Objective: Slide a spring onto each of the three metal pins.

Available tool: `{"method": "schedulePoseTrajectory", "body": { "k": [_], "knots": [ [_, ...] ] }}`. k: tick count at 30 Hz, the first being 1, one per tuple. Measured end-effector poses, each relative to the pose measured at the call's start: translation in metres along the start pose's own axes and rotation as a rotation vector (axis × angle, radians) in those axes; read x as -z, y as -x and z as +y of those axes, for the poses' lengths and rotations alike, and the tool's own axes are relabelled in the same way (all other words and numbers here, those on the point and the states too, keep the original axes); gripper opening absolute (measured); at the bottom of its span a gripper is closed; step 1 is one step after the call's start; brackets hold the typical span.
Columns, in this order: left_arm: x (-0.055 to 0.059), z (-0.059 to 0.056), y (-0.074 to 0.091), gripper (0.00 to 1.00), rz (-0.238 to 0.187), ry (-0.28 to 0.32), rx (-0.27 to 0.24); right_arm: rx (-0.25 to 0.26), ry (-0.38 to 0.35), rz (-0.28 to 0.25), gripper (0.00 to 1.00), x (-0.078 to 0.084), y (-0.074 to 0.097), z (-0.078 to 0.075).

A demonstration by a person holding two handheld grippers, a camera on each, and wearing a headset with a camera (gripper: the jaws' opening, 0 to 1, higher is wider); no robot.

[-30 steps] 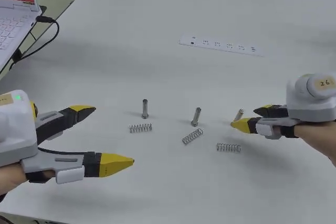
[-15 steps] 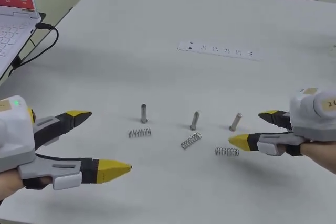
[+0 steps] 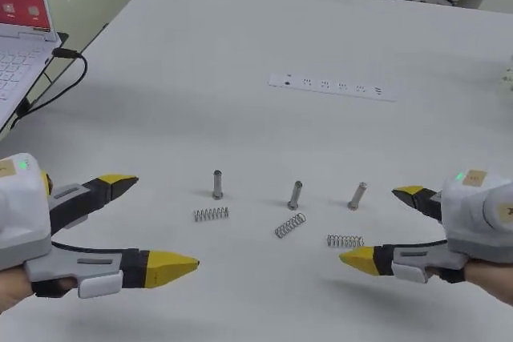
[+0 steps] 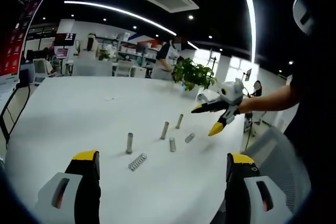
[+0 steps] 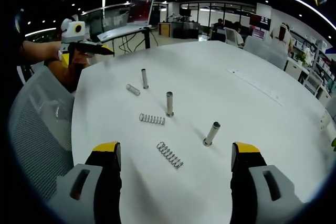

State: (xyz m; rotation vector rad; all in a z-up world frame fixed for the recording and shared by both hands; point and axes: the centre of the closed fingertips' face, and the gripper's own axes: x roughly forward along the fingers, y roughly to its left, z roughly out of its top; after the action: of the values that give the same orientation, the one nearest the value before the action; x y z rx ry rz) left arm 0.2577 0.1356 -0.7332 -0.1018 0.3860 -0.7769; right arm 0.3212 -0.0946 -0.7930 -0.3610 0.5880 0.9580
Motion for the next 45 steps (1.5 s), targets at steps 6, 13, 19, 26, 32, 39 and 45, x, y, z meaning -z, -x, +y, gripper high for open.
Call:
{"method": "schedulePoseTrajectory", "body": {
  "k": [6, 13, 19, 26, 32, 39, 45],
  "knots": [
    [0.0, 0.001, 0.0, 0.98, 0.006, -0.011, 0.001, -0.005, 0.003, 0.002, 0.85, 0.005, 0.006, 0.004],
    [0.002, 0.001, -0.002, 0.98, 0.018, -0.024, 0.002, -0.011, 0.022, 0.007, 0.83, 0.006, 0.01, 0.012],
    [0.006, 0.0, -0.003, 0.98, 0.026, -0.024, 0.001, -0.037, 0.056, 0.032, 0.79, 0.011, 0.01, 0.024],
    [0.012, 0.001, 0.0, 0.98, 0.037, -0.013, -0.003, -0.069, 0.11, 0.08, 0.71, 0.02, 0.008, 0.033],
    [0.014, 0.003, 0.001, 0.98, 0.033, -0.005, -0.01, -0.081, 0.122, 0.091, 0.65, 0.019, 0.006, 0.034],
    [0.017, 0.001, 0.003, 0.97, 0.04, 0.007, -0.007, -0.094, 0.192, 0.146, 0.6, 0.023, 0.001, 0.029],
    [0.021, 0.0, 0.005, 0.95, 0.049, 0.012, -0.003, -0.117, 0.253, 0.197, 0.52, 0.025, -0.003, 0.027]
  ]
}}
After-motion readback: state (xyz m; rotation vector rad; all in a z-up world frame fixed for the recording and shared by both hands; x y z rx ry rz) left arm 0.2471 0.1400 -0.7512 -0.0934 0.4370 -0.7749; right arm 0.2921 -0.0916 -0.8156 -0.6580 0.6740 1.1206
